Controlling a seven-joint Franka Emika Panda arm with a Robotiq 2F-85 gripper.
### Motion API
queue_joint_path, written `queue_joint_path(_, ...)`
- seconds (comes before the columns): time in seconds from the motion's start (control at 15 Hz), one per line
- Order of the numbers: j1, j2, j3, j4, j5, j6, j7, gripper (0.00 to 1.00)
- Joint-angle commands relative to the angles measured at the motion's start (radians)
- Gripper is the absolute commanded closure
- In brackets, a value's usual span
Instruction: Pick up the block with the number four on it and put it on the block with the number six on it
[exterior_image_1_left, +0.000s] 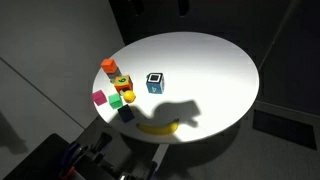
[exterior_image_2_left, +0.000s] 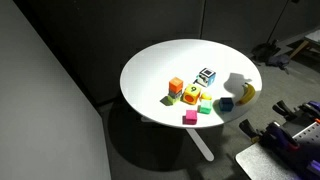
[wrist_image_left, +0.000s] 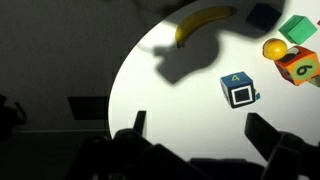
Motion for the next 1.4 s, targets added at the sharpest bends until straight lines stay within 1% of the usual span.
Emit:
queue_joint_path(0.0,-0.007,0.001,0.006,0.003,0.003,-0.003,-0.003,0.0)
queue_joint_path(0.73,-0.005,0.006,0.006,0.006,0.006,-0.003,-0.003,0.0)
queue_joint_path(1.13,0.022,0.055,0.029,0.037,0.018,0.015,-0.008,0.0)
queue_joint_path(1.33,0.051,0.092,0.044,0.047,0.032,0.058,-0.02,0.0)
